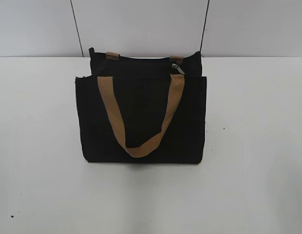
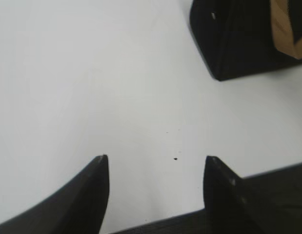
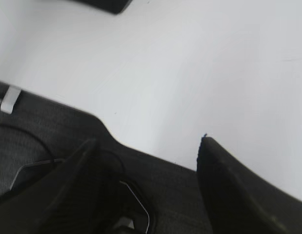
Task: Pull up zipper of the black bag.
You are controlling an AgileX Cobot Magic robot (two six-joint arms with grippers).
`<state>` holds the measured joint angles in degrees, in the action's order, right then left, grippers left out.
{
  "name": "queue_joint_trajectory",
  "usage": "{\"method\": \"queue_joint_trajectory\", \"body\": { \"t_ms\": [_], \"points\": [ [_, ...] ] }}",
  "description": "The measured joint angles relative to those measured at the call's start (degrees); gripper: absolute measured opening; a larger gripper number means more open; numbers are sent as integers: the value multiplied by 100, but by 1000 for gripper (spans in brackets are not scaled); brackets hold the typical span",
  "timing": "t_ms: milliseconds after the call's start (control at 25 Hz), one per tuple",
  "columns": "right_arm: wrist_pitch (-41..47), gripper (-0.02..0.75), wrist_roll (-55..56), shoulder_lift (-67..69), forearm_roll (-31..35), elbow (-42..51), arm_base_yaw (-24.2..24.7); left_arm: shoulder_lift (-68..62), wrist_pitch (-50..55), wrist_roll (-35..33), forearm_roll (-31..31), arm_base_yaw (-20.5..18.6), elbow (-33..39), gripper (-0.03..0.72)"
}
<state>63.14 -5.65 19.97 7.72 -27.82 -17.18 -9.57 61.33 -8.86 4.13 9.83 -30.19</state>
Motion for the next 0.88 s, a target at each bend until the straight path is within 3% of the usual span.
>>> {"method": "queue_joint_trajectory", "body": {
  "t_ms": [160, 320, 880],
  "points": [
    [-5, 474, -1, -647, 102, 0, 1007, 367, 0, 0, 0, -683, 0, 469],
    [-5, 474, -1, -1383, 120, 0, 1647, 757, 5, 0, 0, -846, 0, 469],
    [-13, 474, -6, -2033, 150, 5, 1734, 1004, 6, 0, 0, -859, 0, 469]
  ]
}}
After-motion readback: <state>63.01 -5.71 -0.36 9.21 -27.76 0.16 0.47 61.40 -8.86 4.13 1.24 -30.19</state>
